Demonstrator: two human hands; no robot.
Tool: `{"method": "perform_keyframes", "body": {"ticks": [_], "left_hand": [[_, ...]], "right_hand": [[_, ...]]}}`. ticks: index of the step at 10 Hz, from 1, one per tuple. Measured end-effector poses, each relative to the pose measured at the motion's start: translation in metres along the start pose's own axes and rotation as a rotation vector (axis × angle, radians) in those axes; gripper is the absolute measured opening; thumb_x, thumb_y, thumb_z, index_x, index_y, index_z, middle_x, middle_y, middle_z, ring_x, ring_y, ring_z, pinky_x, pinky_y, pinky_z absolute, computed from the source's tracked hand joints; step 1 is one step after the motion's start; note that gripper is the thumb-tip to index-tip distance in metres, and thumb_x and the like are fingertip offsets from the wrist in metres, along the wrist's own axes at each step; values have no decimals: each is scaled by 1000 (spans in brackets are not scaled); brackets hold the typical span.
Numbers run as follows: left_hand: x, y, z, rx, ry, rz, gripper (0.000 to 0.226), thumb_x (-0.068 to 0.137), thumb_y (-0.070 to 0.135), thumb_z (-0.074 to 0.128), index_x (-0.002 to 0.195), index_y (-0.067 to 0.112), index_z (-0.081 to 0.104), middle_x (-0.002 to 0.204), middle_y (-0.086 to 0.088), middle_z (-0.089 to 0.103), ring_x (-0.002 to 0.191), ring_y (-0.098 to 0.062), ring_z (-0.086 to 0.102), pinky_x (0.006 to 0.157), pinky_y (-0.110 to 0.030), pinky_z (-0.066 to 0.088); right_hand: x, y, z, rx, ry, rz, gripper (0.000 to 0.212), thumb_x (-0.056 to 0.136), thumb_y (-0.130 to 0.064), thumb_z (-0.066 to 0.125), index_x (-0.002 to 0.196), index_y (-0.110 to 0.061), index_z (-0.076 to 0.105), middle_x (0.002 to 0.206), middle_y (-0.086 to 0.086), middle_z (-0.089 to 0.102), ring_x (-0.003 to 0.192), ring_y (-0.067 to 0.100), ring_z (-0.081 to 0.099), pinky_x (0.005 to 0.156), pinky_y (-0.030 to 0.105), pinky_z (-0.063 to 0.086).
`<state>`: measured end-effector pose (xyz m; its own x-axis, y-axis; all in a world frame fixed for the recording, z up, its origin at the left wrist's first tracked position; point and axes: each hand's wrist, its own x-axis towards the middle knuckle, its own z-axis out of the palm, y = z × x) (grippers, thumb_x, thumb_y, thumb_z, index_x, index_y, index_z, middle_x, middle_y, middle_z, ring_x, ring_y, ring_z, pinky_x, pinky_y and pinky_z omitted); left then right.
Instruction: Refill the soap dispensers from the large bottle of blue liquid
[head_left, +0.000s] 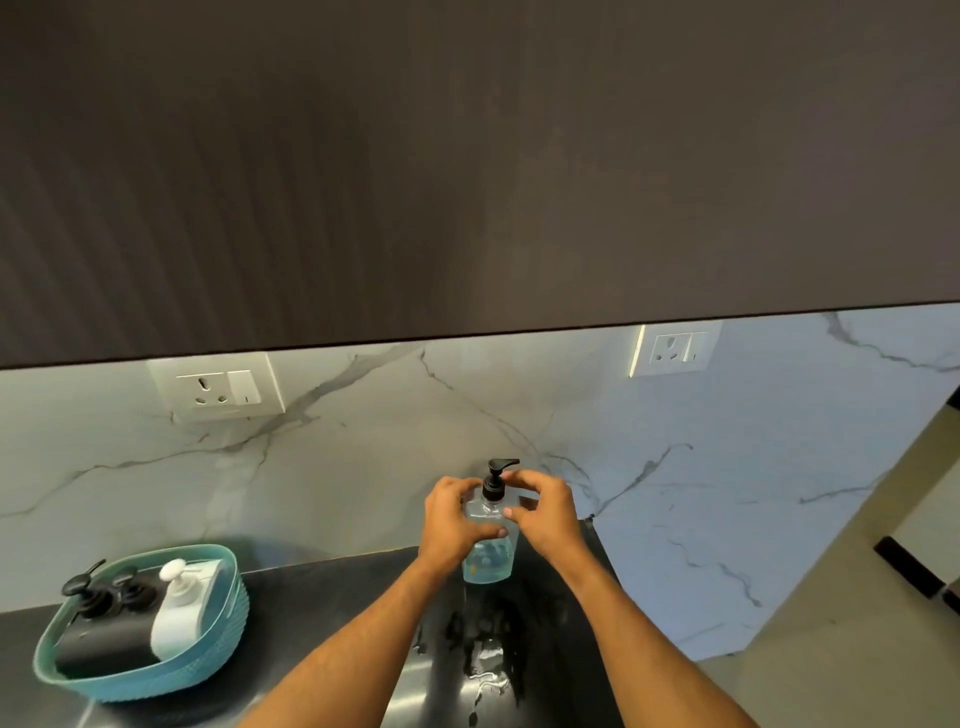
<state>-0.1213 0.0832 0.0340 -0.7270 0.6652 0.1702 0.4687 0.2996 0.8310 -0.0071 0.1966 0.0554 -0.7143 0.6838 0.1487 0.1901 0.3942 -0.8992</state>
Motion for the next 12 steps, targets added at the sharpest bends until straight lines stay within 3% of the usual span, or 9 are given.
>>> {"method": "perform_keyframes", "body": {"ticks": [3,4,6,8,9,10,11,12], "left_hand": [[8,-4,4,-7,1,-5,76,56,25,100,124,16,67,115,5,61,110,-14,60,97,-29,53],[6,-5,5,-14,9,-22,78,57,27,99,126,16,64,119,4,61,111,-13,60,98,-30,53],[4,-7,7,-14,7,-42,79,62,31,97,128,15,56,121,2,59,112,-13,58,97,-28,51],[4,-7,4,46,-27,-25,75,69,31,93,131,13,55,123,1,56,115,-14,56,97,-24,47],[1,-4,0,83,-50,-14,76,74,32,90,136,12,52,130,-1,55,121,-16,54,102,-24,44],[-2,-2,-2,102,-71,-11,79,78,33,86,143,12,47,138,-2,52,129,-16,50,106,-23,40],[-11,5,-8,136,-49,-3,76,82,33,81,145,14,44,143,-2,49,133,-16,48,106,-22,37],[-13,8,-13,124,2,22,74,84,32,77,146,14,42,144,-3,48,135,-17,47,107,-24,37]], "right_hand": [[10,8,8,-41,21,-16,46,82,5,76,121,-18,72,111,-15,67,109,2,61,83,7,47],[11,11,10,-31,25,-10,48,82,7,75,122,-18,71,111,-19,64,109,1,60,91,16,51],[8,20,10,-48,26,-9,43,87,3,73,127,-14,69,117,-10,64,113,6,60,79,-1,45],[9,20,11,-48,12,12,43,90,2,71,130,-12,66,126,-4,64,118,9,58,78,1,46],[7,19,12,-46,14,10,43,91,2,69,132,-13,65,130,-2,64,122,12,59,86,8,50],[8,21,14,-43,16,20,46,92,1,69,136,-12,61,135,1,62,128,16,57,102,30,54],[3,16,13,-93,33,37,51,94,-4,68,142,-11,55,144,4,57,136,20,51,110,37,48],[1,15,13,-127,84,22,55,97,-8,65,149,-12,47,152,5,50,142,22,45,111,28,38]]}}
